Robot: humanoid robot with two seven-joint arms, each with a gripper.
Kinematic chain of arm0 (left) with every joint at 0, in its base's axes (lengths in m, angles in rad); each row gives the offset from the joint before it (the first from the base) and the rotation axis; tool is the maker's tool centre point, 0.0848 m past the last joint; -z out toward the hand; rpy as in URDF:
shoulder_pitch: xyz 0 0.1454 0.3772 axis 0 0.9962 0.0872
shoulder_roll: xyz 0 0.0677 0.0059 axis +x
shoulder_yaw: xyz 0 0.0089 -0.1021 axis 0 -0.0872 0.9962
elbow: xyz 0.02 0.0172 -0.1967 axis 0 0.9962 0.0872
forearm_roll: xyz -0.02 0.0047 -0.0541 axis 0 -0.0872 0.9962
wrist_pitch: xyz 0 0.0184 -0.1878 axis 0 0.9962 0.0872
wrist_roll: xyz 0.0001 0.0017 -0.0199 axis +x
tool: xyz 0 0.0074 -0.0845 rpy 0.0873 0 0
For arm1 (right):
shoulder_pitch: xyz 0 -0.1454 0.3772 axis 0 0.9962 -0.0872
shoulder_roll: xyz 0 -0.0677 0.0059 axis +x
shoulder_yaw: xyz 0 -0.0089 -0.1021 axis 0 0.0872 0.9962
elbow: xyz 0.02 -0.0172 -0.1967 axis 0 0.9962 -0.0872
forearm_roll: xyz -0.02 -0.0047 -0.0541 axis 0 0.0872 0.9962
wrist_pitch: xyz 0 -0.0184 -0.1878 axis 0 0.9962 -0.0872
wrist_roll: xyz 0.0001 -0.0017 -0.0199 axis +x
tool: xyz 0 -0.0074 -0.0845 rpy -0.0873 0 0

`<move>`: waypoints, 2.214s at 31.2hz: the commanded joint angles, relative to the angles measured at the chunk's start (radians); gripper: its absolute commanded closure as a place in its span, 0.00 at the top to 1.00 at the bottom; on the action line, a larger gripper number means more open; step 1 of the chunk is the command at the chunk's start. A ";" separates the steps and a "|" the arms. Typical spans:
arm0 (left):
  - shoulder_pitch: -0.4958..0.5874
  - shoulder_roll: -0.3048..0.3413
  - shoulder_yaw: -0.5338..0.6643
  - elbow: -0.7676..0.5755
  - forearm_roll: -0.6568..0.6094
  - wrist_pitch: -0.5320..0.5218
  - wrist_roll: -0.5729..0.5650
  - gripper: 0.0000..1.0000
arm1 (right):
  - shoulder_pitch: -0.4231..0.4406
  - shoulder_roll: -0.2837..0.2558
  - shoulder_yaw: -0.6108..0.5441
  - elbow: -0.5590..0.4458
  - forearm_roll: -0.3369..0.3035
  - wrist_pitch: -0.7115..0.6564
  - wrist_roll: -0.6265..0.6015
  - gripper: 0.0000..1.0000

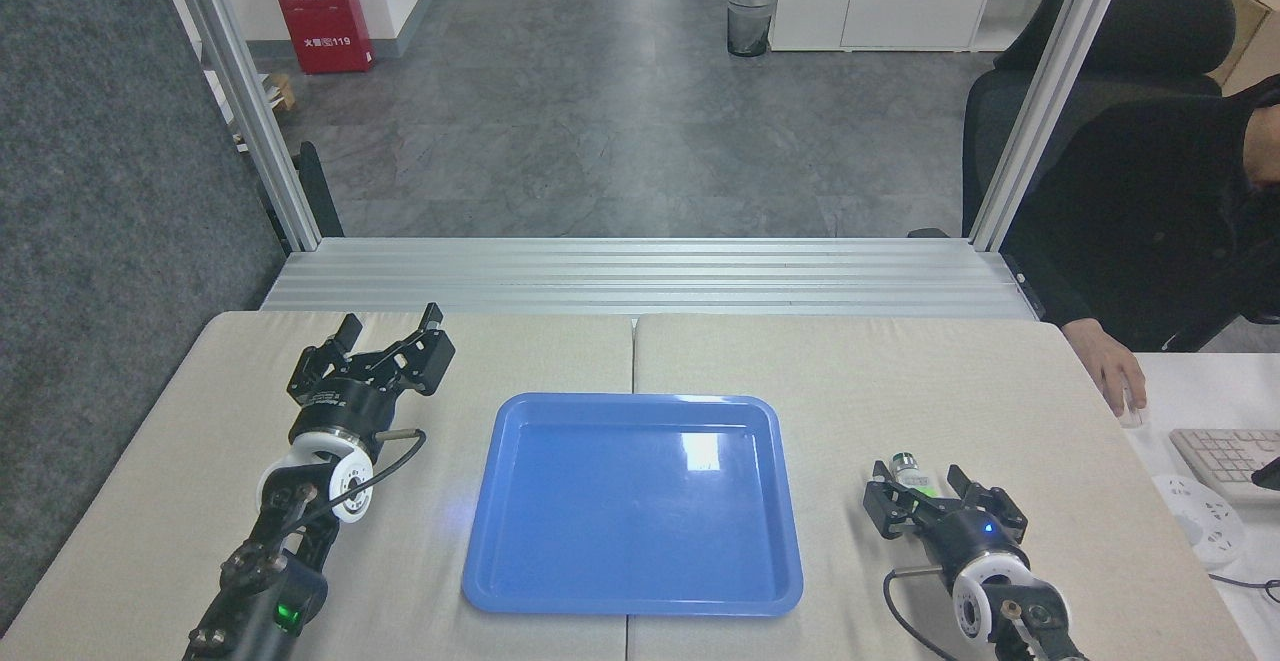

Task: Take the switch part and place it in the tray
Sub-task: 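Lower the right gripper toward the table and close it on the switch part, then carry the held switch part with the right gripper over the blue tray, then lower the switch part into the tray and open the right gripper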

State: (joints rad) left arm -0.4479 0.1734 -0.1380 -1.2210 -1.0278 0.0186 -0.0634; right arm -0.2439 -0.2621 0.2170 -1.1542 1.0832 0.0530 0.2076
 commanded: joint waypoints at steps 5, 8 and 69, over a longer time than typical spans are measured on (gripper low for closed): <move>0.000 0.000 0.000 0.000 0.000 0.000 0.000 1.00 | -0.003 0.003 0.004 0.076 -0.023 -0.047 0.003 0.56; 0.000 0.000 0.000 0.000 0.000 0.000 0.000 1.00 | -0.002 0.004 0.004 0.067 -0.025 -0.058 0.021 0.31; 0.000 0.000 0.000 0.000 0.000 0.000 0.000 1.00 | -0.066 0.308 0.368 -0.048 0.251 0.077 0.101 0.99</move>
State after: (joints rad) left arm -0.4479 0.1733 -0.1381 -1.2210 -1.0278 0.0186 -0.0634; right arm -0.2930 -0.0050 0.6244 -1.2441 1.3213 0.1064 0.3171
